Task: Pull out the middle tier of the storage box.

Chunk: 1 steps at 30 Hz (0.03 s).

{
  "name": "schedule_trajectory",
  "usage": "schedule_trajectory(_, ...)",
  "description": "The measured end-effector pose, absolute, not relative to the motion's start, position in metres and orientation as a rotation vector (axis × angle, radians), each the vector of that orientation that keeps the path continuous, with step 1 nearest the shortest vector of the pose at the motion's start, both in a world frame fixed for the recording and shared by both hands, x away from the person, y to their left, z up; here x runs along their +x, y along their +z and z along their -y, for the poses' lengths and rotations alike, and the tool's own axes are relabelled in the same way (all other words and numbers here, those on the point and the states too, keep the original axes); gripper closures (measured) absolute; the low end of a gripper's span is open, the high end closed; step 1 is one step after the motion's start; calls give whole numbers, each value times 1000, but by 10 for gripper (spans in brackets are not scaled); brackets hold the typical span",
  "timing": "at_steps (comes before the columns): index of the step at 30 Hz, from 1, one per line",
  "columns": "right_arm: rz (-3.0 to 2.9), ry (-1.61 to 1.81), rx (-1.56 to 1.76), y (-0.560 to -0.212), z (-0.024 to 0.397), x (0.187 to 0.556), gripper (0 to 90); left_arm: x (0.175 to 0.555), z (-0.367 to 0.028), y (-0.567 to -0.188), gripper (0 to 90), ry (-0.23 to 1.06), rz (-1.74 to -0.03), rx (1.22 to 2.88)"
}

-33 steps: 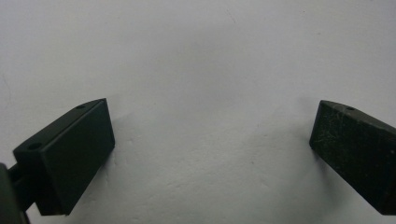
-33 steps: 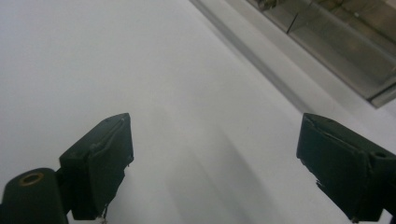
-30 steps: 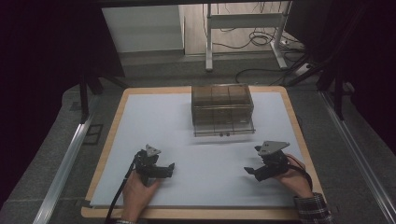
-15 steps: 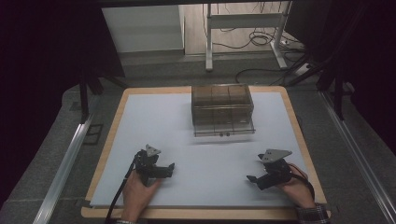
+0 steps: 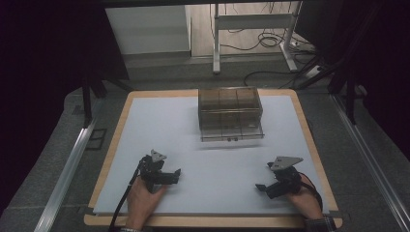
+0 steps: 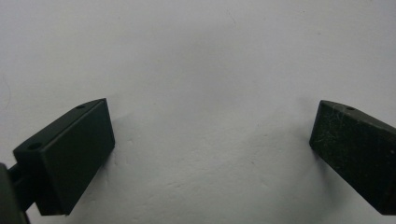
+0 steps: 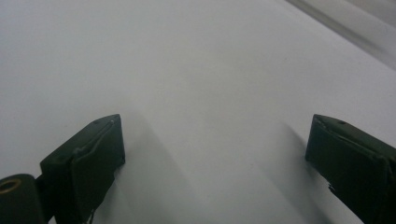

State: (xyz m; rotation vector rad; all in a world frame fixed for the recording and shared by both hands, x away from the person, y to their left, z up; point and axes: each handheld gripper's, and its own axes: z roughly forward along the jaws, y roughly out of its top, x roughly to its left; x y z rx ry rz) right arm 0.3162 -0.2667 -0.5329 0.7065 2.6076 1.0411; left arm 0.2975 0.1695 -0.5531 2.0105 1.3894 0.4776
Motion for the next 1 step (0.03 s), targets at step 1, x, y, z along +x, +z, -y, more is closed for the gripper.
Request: schedule_trajectory(1,-2608,1041,707,-533,267,316,44,297,-169,-553,0,481,-1389,2012)
